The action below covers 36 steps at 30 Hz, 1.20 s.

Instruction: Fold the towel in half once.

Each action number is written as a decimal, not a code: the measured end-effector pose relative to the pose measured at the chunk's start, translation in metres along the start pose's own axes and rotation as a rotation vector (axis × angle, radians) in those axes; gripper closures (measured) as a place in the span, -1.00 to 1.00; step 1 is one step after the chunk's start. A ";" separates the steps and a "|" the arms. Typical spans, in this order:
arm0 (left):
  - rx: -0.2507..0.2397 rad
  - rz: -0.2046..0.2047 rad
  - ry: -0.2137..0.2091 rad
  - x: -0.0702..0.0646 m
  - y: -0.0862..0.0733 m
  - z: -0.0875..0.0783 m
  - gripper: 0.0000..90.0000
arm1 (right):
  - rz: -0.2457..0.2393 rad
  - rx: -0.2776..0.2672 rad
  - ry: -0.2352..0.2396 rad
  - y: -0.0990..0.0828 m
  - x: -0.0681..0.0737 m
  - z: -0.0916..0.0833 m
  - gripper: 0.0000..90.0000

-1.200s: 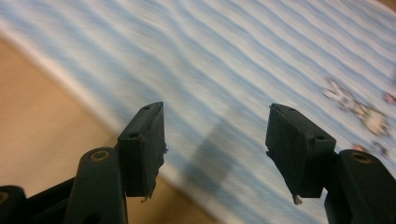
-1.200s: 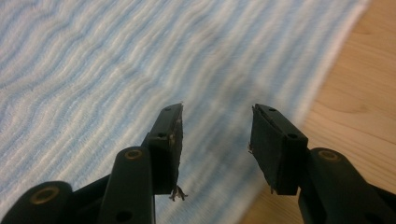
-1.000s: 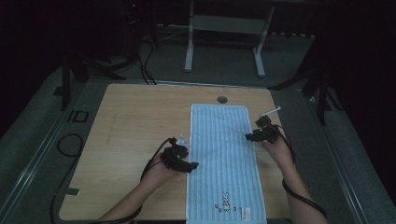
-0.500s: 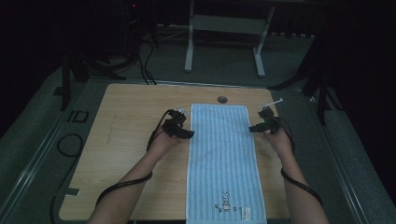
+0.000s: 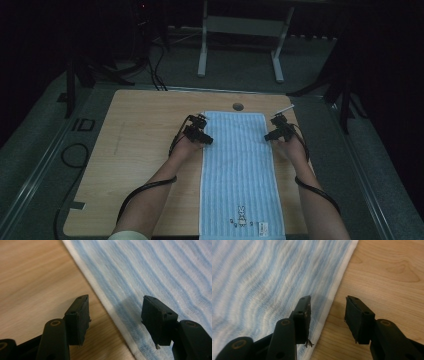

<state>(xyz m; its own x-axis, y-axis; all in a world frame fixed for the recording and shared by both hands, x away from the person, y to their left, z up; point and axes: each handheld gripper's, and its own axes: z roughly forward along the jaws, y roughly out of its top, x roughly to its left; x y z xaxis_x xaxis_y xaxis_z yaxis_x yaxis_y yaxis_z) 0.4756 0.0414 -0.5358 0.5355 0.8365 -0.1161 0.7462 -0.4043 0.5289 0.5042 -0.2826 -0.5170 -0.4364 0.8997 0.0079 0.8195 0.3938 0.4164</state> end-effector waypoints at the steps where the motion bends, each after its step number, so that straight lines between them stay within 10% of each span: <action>1: -0.003 0.003 0.003 -0.002 0.000 0.001 -0.10 | -0.007 0.007 -0.004 0.000 0.001 0.002 0.27; 6: -0.017 0.069 0.055 -0.013 -0.004 0.001 0.05 | -0.015 0.019 0.006 -0.001 0.003 0.007 0.47; 13: 0.004 0.049 -0.017 -0.012 -0.002 0.000 0.91 | -0.031 0.025 0.025 -0.001 0.008 0.007 0.92; 24: -0.087 -0.004 -0.097 0.007 0.012 -0.042 0.93 | -0.012 -0.087 0.092 0.011 0.006 -0.031 0.95; 36: -0.157 0.099 -0.172 -0.020 -0.054 -0.099 0.91 | -0.111 -0.209 0.168 -0.048 0.032 -0.093 1.00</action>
<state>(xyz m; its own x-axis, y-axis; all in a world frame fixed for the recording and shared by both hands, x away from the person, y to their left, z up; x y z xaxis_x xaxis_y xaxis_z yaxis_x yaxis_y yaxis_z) 0.3853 0.0827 -0.4784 0.6727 0.7147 -0.1916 0.6232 -0.4078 0.6673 0.4164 -0.2898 -0.4517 -0.5888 0.8027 0.0947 0.6764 0.4253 0.6013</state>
